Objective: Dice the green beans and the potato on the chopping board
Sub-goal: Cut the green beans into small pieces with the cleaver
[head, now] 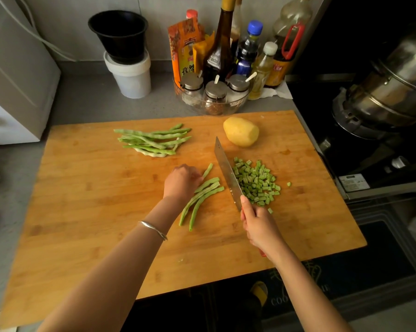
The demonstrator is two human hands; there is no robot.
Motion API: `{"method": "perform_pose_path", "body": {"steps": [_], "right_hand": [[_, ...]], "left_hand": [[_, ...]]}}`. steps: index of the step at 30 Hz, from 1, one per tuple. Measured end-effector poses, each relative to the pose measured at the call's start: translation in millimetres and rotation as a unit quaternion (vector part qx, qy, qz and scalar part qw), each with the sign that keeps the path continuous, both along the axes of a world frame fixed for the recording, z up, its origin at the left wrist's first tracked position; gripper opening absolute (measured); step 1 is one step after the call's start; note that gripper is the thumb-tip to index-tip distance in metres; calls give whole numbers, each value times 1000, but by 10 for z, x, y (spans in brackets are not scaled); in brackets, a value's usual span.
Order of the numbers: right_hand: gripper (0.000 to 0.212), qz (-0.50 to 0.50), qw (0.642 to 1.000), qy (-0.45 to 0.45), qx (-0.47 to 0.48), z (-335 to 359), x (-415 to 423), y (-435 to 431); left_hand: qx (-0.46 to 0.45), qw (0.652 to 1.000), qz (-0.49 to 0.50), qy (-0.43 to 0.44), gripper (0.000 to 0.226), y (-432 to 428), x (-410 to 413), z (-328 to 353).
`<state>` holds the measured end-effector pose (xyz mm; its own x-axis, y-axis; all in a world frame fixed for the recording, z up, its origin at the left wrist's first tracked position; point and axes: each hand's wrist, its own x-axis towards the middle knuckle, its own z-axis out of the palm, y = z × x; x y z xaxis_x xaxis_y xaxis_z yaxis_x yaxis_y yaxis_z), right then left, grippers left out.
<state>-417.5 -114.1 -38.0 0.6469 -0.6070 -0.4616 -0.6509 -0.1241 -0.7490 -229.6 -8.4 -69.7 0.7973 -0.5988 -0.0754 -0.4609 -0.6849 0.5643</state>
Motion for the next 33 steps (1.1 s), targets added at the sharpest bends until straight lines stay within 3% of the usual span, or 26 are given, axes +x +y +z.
{"method": "perform_pose_path", "body": {"steps": [6, 10, 17, 22, 25, 28, 33], "right_hand": [[56, 2, 1000, -3, -3, -7, -5, -3], [56, 3, 1000, -5, -3, -9, -4, -8], [56, 4, 1000, -7, -3, -20, -9, -8], [56, 0, 1000, -2, -3, -10, -6, -13], [57, 2, 1000, -1, -8, -11, -3, -9], [57, -2, 1000, 1, -4, -14, -3, -12], [57, 2, 1000, 0, -4, -9, -4, -12]], "left_hand": [[-2, 999, -18, -35, 30, 16, 14, 14], [-1, 1000, -10, -7, 25, -14, 69, 48], [-94, 995, -38, 26, 17, -3, 157, 130], [0, 999, -32, 35, 19, 58, 118, 0], [-3, 999, -38, -12, 26, 75, 46, -9], [-26, 999, -44, -6, 33, 87, -40, -18], [-15, 999, -46, -26, 29, 102, -101, 14]]}}
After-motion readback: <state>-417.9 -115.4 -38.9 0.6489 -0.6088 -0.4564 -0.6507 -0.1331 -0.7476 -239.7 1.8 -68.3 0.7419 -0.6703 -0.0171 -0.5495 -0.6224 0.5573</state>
